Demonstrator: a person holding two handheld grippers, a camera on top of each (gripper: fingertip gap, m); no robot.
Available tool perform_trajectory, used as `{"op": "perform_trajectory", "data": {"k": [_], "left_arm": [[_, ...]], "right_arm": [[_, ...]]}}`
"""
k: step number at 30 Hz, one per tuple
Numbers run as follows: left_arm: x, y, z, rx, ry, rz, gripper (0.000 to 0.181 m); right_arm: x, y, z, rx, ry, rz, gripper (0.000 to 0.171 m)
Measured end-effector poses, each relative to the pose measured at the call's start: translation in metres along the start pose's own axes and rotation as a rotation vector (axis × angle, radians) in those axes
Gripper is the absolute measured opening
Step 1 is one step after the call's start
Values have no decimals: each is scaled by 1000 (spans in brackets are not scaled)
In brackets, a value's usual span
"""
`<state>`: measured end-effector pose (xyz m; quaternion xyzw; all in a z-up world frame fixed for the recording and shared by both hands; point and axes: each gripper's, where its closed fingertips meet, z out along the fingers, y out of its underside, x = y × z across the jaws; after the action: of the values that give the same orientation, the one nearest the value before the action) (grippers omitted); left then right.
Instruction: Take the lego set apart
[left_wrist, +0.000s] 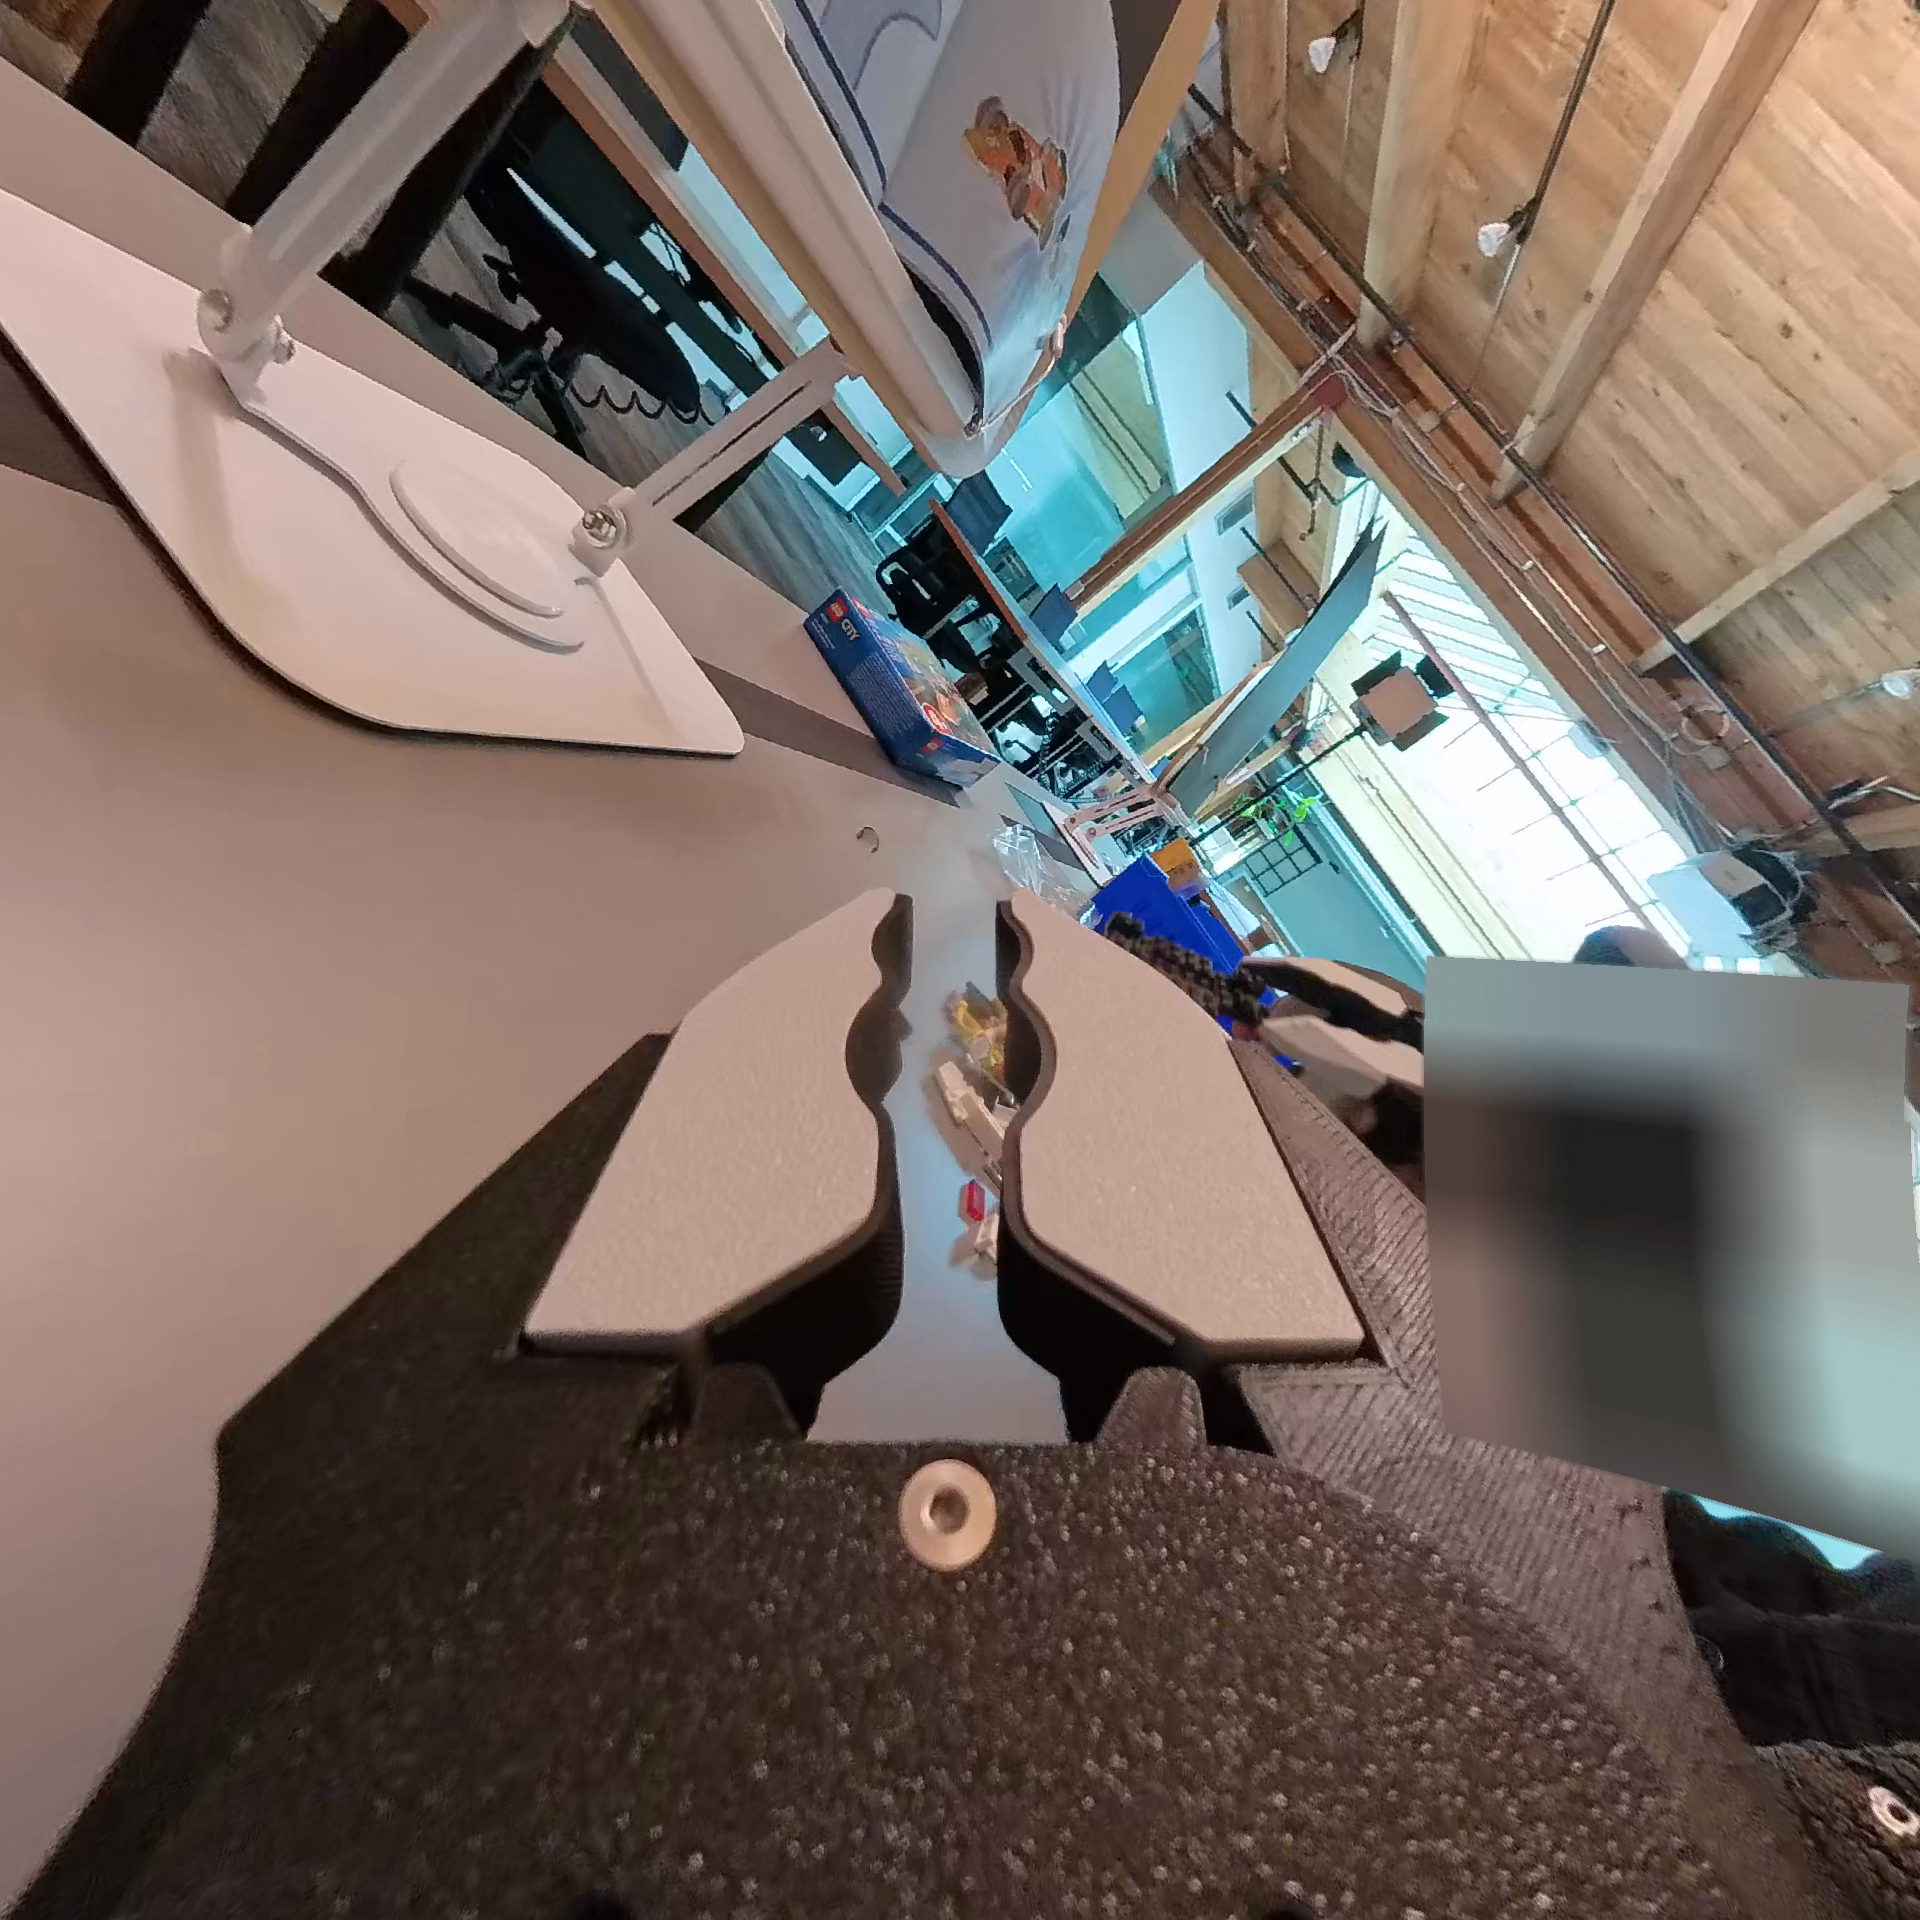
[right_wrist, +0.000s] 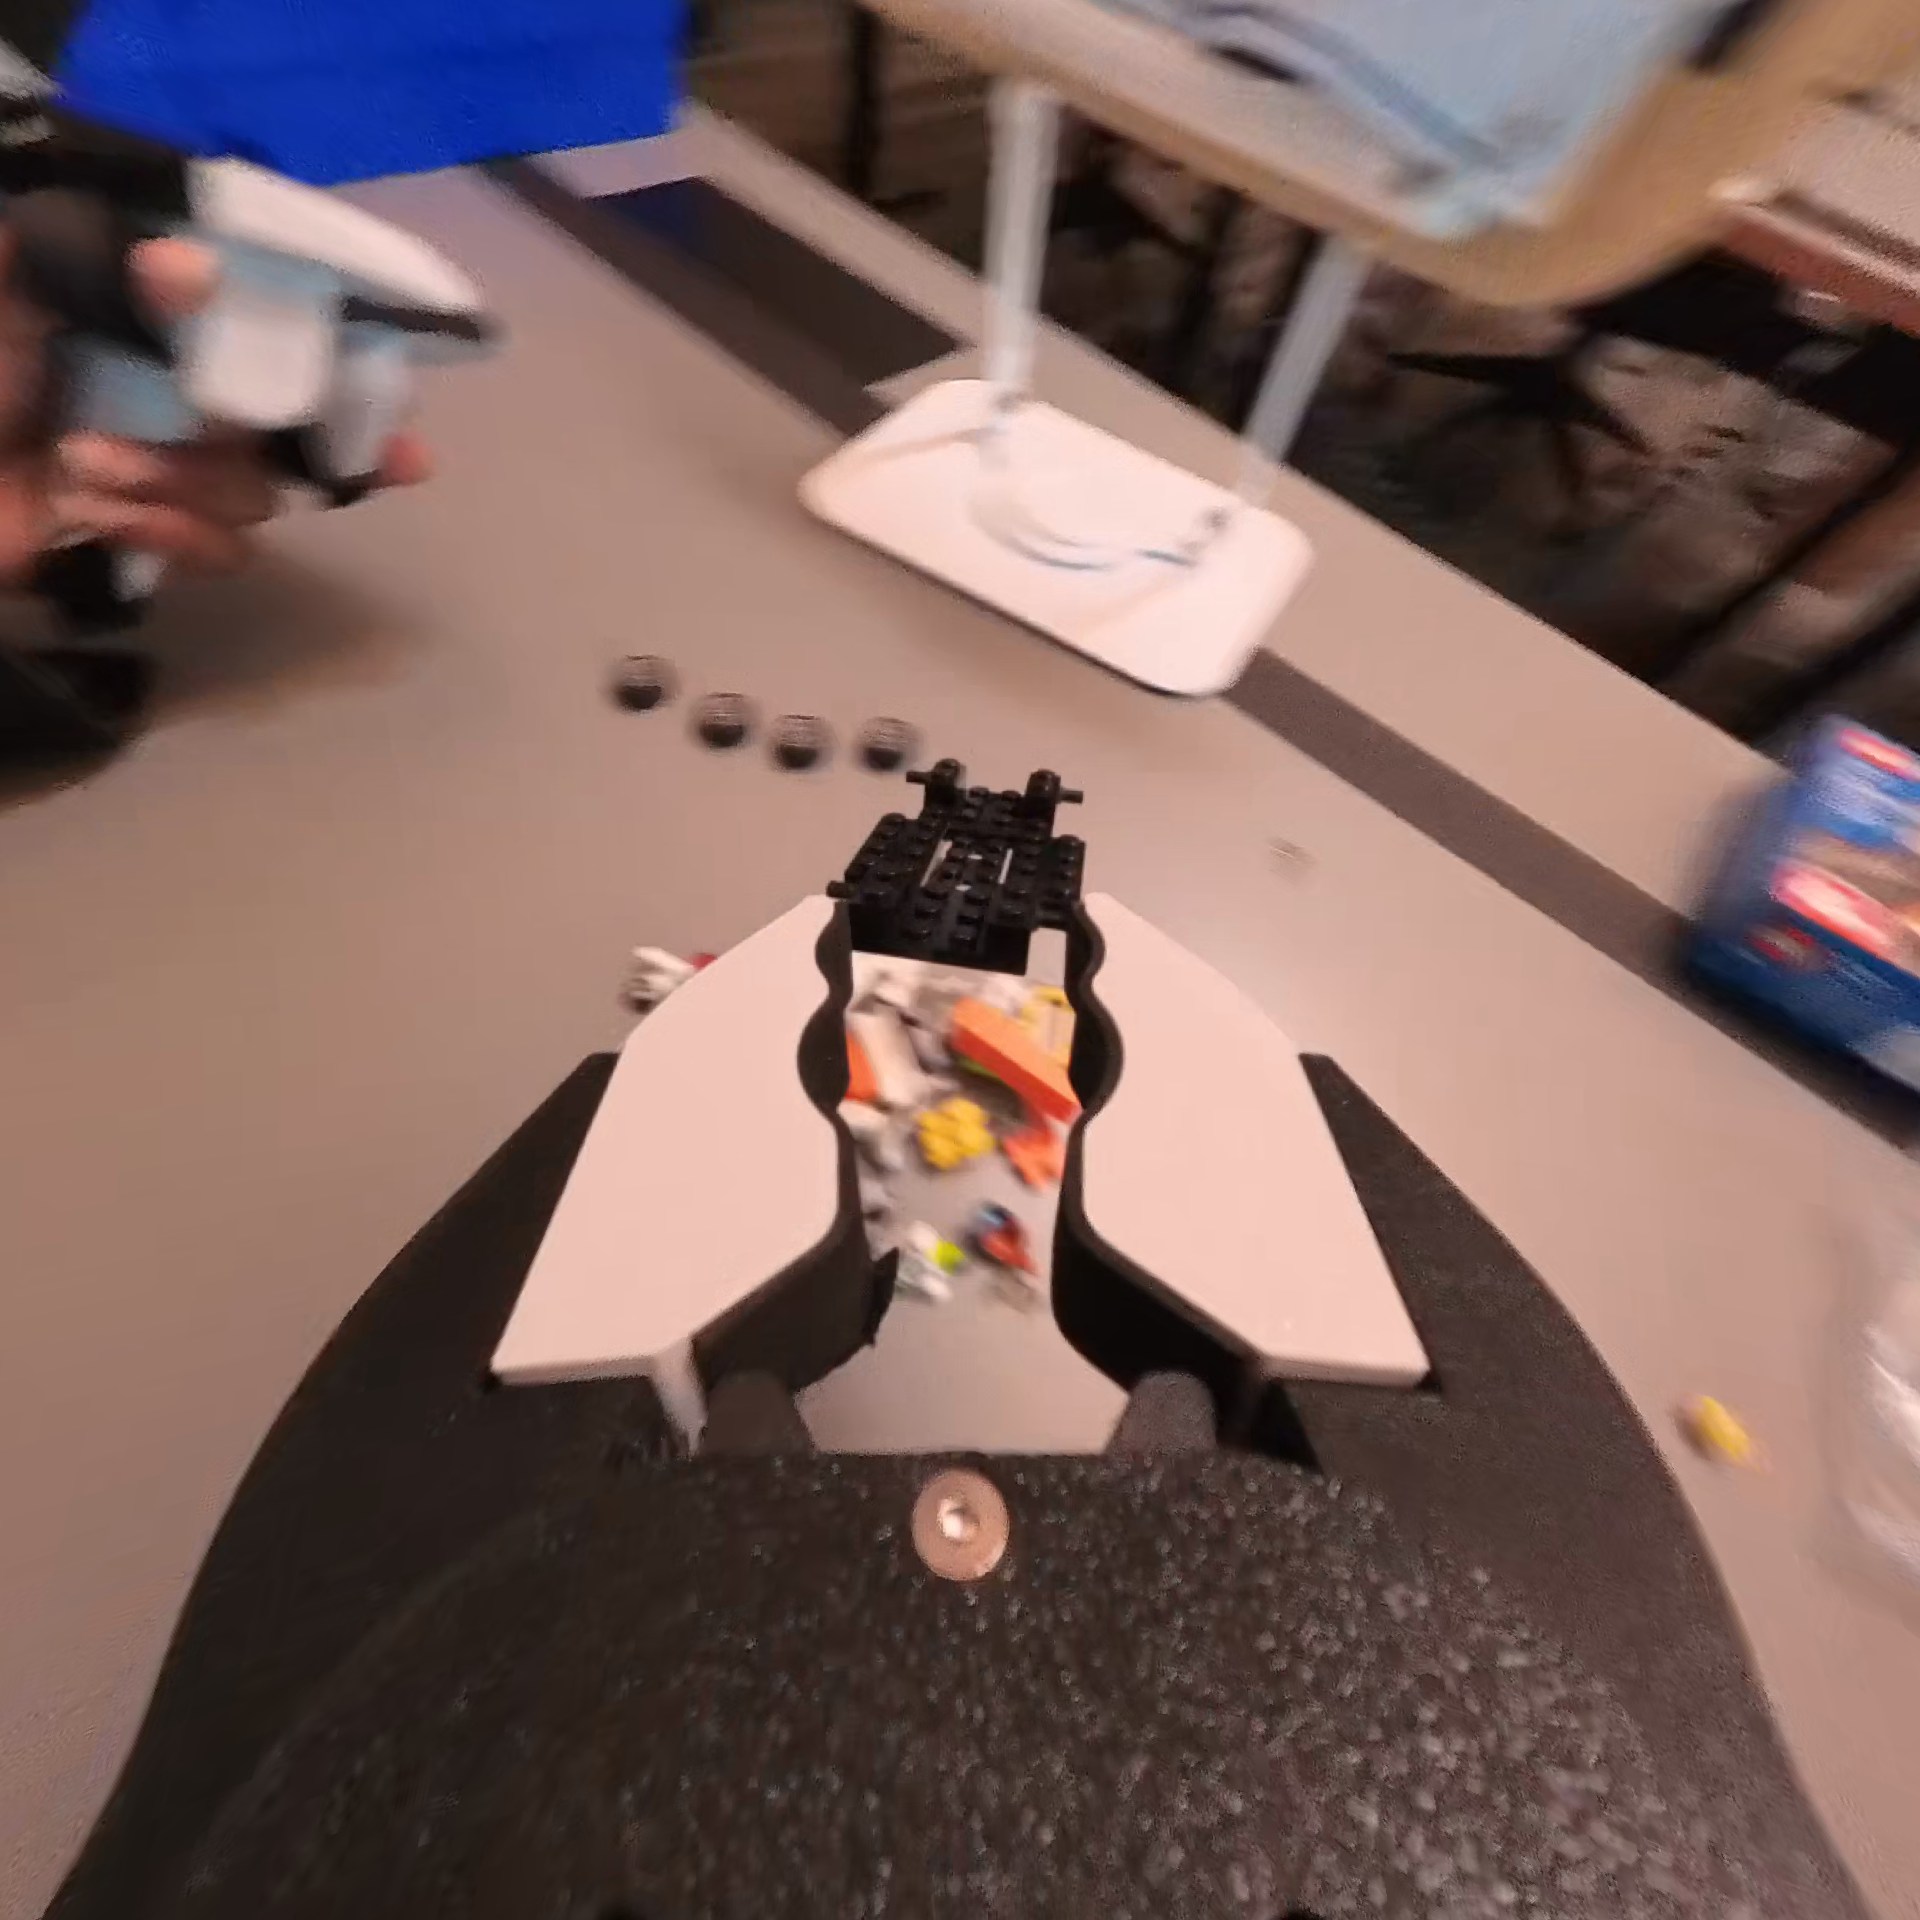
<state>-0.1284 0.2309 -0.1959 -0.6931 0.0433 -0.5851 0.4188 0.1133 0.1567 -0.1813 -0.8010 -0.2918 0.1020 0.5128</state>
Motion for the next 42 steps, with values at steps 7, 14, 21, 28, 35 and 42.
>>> {"op": "perform_trajectory", "data": {"k": [7, 14, 21, 28, 35, 42], "left_arm": [[1, 8, 5, -24, 7, -14, 15], [-1, 17, 8, -68, -23, 35, 15], [-1, 21, 10, -91, -35, 65, 15], [-3, 21, 9, -93, -46, 75, 15], [-11, 29, 10, -164, -126, 206, 16], [-30, 51, 13, -325, -281, 483, 20]], "right_arm": [[99, 99, -47, -135, 365, 266, 39], [82, 156, -30, -305, 266, 331, 45], [85, 121, -36, -224, 261, 288, 63], [48, 37, -13, -58, 137, 151, 59], [-20, 3, 43, -71, -101, -62, 52], [-35, 31, 91, -234, -203, -220, 40]]}}
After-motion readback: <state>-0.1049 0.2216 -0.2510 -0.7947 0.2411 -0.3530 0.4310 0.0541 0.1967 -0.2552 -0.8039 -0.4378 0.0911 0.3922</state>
